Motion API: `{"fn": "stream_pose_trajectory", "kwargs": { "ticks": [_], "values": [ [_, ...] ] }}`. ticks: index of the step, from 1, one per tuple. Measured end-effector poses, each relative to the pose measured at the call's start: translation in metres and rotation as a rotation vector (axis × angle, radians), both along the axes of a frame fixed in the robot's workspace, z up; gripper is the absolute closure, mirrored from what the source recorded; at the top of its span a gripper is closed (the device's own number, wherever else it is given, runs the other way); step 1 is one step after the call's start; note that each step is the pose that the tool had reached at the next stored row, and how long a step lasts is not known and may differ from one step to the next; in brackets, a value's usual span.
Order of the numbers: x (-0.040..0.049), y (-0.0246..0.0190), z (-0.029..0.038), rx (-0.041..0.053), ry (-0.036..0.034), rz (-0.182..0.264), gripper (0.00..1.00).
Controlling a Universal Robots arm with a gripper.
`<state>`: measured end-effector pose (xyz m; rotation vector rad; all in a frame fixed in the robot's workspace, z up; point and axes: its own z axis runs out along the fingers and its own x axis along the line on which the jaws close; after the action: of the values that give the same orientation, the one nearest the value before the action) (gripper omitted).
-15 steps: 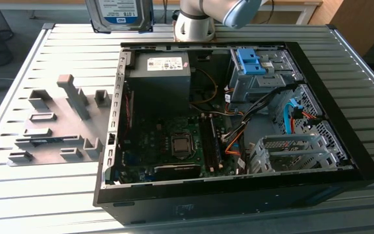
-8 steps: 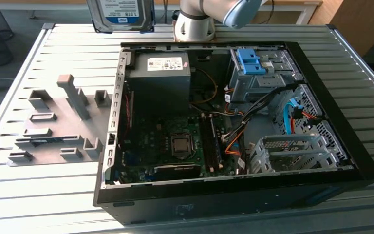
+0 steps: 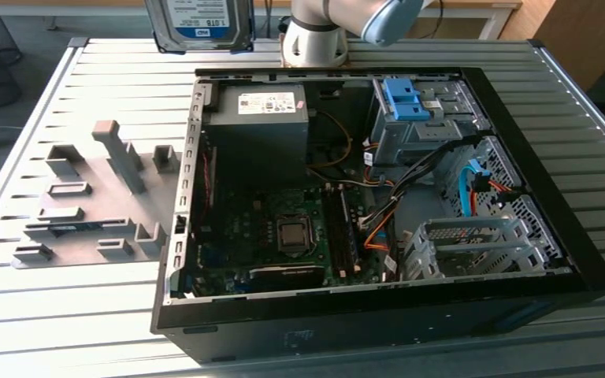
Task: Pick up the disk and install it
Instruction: 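Pick up the disk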
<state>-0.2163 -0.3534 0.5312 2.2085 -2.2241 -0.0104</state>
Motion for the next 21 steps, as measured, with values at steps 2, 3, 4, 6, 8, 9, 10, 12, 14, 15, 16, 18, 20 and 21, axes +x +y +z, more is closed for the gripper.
{"fn": "stream_pose_trajectory", "kwargs": {
  "ticks": [2,3,4,6,8,9,10,12,14,15,16,18,20,21],
  "values": [
    [0.0009,0.0,0.0,0.0001,-0.0001,0.0,0.63],
    [0.0012,0.0,0.0,0.0,0.0,0.0,0.63],
    [0.0016,0.0,0.0,0.0,0.0,0.0,0.63],
    [0.0027,0.0,0.0,0.0,0.0,0.0,0.63],
    [0.0041,0.0,0.0,0.0001,-0.0001,0.0,0.63],
    [0.005,0.0,0.0,0.0001,-0.0001,0.0,0.63],
    [0.0063,0.0,0.0,0.0001,-0.0001,0.0,0.63],
    [0.0096,0.0,0.0,0.0,0.0,0.0,0.63],
    [0.0123,-0.0001,0.0,0.0001,0.0,0.0,0.63],
    [0.013,-0.0005,0.0,0.0001,0.0,0.0,0.63],
    [0.0136,-0.0014,0.0,0.0001,-0.0002,0.0,0.63],
    [0.0145,-0.005,0.0,0.0001,-0.0001,0.0,0.63],
    [0.0151,-0.0092,0.0,0.0,0.0,0.0,0.63],
    [0.0153,-0.0116,-0.0001,0.0,0.0,0.0,0.63]
  ]
}}
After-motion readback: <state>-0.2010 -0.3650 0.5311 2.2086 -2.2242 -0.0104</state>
